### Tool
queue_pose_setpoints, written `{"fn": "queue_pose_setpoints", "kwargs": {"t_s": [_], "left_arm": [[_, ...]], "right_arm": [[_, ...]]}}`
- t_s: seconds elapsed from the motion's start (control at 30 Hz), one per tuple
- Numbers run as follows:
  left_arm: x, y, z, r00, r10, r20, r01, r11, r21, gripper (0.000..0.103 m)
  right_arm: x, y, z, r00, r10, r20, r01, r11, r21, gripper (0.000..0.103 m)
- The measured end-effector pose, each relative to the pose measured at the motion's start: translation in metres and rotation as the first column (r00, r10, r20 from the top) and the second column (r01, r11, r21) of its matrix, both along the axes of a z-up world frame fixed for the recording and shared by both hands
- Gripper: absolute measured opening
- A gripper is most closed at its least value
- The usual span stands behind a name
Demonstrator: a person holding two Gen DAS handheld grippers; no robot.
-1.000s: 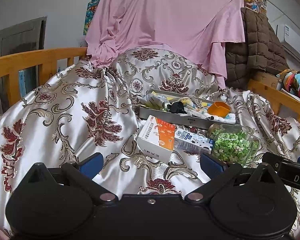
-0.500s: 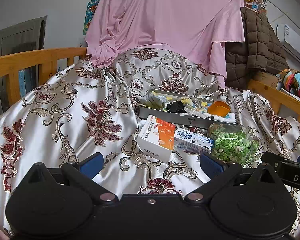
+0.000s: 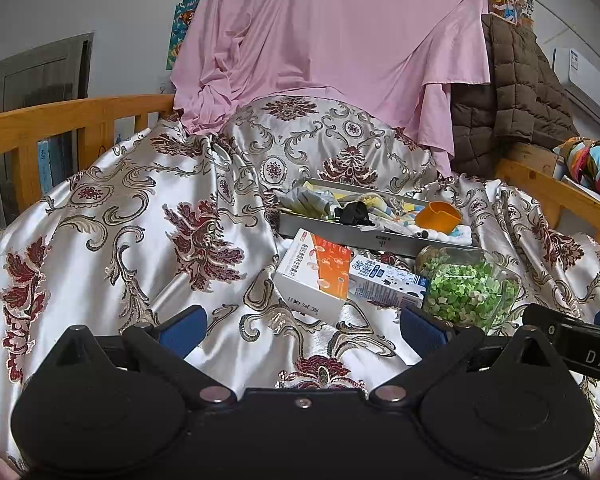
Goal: Organize soft objects
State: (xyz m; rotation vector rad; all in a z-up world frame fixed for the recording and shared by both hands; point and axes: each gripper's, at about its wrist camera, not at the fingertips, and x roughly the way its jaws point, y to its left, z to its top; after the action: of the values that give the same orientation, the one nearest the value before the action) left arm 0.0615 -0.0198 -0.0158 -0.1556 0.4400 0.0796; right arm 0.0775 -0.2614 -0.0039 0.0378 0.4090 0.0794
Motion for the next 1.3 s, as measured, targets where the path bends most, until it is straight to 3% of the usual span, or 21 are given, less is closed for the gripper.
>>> {"fn": "queue_pose_setpoints", "kwargs": {"t_s": [1.03, 1.3], "left_arm": [[-0.0055, 0.0017, 0.0028, 0.999, 0.021, 0.028, -0.021, 1.0, -0.006, 0.102], [-0.0065, -0.0052, 0.0054, 1.0, 0.003, 0.031, -0.004, 1.0, 0.026, 0.102]], "right_arm": [[-0.0002, -0.0012, -0.0009, 1.0, -0.003, 0.001, 0.003, 1.0, 0.0, 0.103], [-0.0005, -0.0013, -0.0005, 1.0, -0.004, 0.001, 0.004, 1.0, 0.0, 0.103]]}}
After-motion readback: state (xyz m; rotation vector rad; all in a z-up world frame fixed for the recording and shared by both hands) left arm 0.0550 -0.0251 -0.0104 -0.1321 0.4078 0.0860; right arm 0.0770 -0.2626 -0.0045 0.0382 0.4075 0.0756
